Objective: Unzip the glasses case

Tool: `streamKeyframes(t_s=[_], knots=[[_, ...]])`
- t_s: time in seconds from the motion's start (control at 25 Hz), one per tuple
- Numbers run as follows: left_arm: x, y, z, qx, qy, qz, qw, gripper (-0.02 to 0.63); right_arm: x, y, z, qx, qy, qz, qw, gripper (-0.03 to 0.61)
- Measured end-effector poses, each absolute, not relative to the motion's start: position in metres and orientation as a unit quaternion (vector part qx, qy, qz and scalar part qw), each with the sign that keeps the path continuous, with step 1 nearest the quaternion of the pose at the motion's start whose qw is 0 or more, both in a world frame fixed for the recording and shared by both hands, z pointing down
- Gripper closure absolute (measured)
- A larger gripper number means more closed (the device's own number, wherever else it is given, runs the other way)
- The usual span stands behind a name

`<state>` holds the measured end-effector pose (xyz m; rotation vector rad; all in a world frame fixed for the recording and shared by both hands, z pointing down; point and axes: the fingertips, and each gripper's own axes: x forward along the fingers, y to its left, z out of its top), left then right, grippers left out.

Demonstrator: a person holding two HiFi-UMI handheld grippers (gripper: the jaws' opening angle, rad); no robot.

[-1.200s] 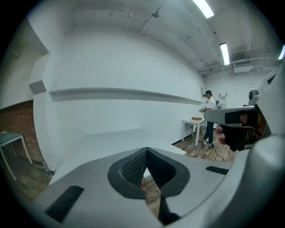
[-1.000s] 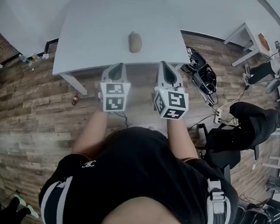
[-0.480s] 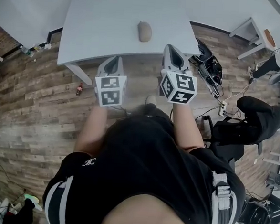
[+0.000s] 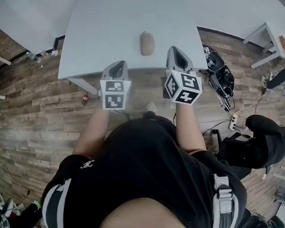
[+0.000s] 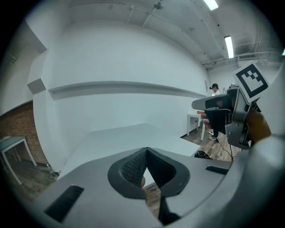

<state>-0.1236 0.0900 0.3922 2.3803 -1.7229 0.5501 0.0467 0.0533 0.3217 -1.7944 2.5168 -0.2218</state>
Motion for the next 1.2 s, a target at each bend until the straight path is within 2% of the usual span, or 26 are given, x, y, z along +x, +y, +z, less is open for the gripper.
streamKeyframes(t_s=[0.36,0.72,0.92,1.08,1.2], knots=[[-0.079,-0.021,0.395,0.777,-0.580,0.212,0.119,0.624,0.105,-0.063,0.340,-0.560,0.820,-0.120,0.017,0.572],[-0.030,-0.093,0.450,0.762,-0.556,0.226,0.244,0.624,0.139,-0.148,0.382,-0.505,0.848,-0.153,-0.042,0.572],[-0.026,-0.115,0.472,0.743,-0.559,0.243,0.277,0.624,0.138,-0.175,0.408,-0.478,0.858,-0.182,-0.055,0.572],[-0.041,-0.135,0.487,0.727,-0.559,0.192,0.350,0.624,0.129,-0.188,0.425,-0.469,0.858,-0.197,-0.070,0.572],[-0.048,-0.147,0.497,0.722,-0.557,0.189,0.364,0.624,0.130,-0.193,0.432,-0.471,0.854,-0.208,-0.075,0.572]])
